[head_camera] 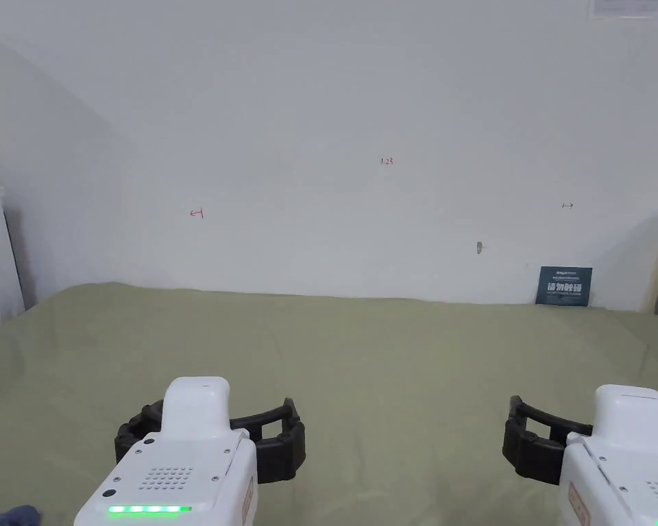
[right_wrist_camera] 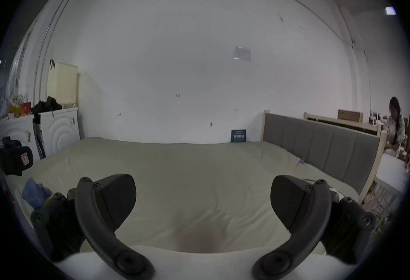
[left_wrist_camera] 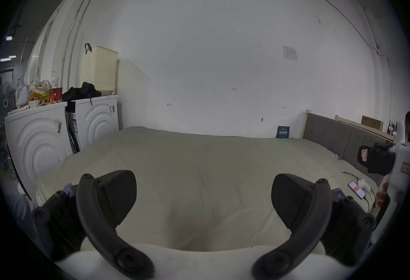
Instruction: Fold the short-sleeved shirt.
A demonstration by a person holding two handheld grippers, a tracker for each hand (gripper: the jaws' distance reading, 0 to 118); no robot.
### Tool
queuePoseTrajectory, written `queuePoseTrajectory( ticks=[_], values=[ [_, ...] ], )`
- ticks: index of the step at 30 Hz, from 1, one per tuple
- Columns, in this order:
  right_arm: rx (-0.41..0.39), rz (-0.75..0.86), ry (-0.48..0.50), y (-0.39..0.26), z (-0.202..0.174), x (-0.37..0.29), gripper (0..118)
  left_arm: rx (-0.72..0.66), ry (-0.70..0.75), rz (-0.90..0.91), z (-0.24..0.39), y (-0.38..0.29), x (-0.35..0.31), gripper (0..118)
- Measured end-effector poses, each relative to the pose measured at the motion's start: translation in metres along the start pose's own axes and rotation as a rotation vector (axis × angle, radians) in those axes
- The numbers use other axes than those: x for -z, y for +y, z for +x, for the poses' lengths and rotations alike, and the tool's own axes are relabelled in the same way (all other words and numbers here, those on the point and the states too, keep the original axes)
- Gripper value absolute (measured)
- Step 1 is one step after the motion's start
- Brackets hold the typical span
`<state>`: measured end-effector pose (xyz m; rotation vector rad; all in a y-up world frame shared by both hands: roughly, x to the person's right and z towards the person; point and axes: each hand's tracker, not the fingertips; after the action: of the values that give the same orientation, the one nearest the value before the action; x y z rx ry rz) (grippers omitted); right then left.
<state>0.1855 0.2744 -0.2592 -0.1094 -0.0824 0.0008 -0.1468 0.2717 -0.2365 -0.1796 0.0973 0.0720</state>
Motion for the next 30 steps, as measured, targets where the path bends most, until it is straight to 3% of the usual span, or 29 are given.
queuePoseTrajectory(
  ticks=[8,21,30],
  values=[
    [-0.068,-0.005,0.011,-0.0049,-0.0053,0.0011,118,-0.003,0.018,0.007,-0.0043,0.0043,0.0014,118],
    [-0.113,0.002,0.025,-0.0028,-0.0077,0.0023,118,-0.002,0.001,0.003,-0.0013,0.0034,-0.0005,118],
    [-0.027,0.029,0.073,-0.0029,-0.0056,0.0036,118,-0.024,0.009,-0.008,-0.0019,-0.0007,0.0008,118]
  ],
)
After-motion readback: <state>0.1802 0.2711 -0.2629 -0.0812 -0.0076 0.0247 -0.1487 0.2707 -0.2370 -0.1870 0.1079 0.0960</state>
